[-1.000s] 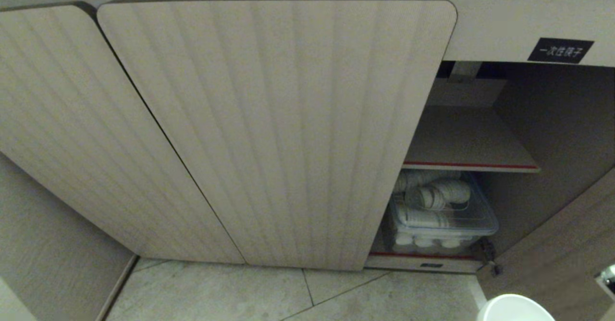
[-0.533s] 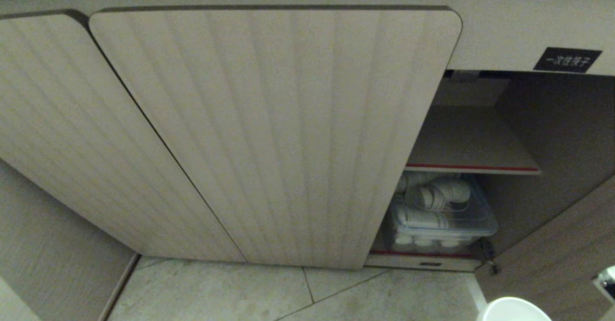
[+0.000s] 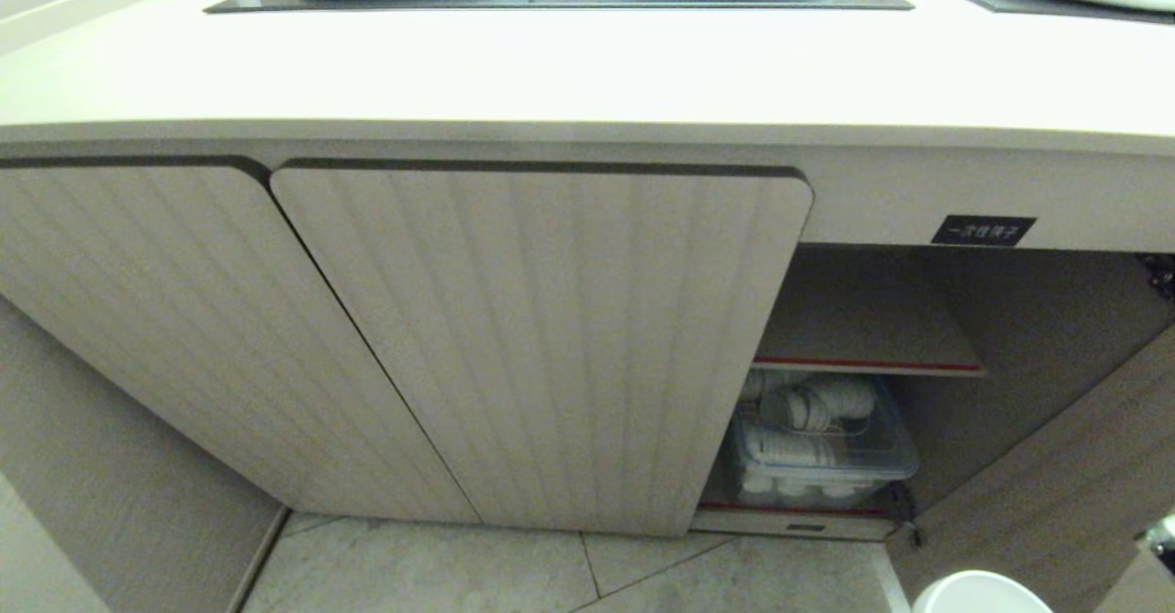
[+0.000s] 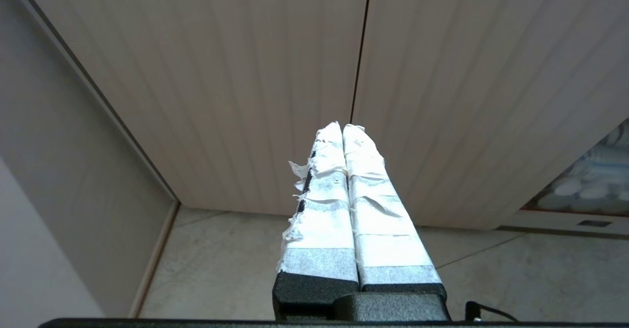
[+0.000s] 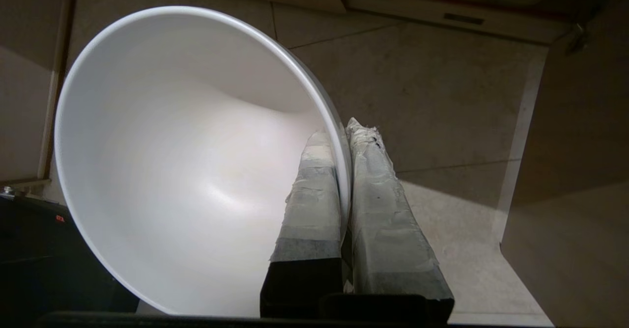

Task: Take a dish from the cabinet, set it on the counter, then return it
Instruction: Place it on the table

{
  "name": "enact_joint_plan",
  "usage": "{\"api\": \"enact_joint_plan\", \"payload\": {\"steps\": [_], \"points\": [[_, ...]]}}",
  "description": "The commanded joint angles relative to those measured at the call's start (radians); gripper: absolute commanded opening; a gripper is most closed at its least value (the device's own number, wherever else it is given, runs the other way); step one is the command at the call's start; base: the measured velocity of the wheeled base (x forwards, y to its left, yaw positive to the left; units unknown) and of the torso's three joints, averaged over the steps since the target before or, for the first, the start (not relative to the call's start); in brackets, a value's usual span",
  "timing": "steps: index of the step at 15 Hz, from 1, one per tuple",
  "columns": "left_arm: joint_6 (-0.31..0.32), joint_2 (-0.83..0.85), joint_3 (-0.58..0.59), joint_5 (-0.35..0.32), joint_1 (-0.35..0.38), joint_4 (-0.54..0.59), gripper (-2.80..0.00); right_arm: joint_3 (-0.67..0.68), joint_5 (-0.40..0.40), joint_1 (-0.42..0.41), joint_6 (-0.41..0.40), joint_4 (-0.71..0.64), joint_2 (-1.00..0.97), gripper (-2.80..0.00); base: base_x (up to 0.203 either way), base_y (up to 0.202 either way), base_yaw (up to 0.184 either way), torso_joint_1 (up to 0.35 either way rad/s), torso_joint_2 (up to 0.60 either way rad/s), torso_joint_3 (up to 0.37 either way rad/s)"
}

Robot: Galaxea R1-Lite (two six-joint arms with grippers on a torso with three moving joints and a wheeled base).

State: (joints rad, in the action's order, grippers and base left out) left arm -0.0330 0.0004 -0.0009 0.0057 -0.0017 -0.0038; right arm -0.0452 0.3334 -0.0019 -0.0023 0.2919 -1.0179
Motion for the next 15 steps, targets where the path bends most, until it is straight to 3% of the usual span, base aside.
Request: {"api": "enact_joint_plan", "payload": {"steps": [1, 15], "points": [[-0.001, 0.0, 0.001, 0.0, 0.0, -0.001, -2.8, 0.007, 0.003, -0.003, 0.002, 0.017, -0.001, -2.8, 0.0, 0.0, 0.0, 0.17, -0.47, -0.303], [-0.001, 0.0, 0.0, 0.0, 0.0, -0.001, -2.8, 0.005, 0.003, 0.003, 0.002, 0.023, -0.007, -2.8, 0.0, 0.0, 0.0, 0.207, -0.51, -0.298]]}}
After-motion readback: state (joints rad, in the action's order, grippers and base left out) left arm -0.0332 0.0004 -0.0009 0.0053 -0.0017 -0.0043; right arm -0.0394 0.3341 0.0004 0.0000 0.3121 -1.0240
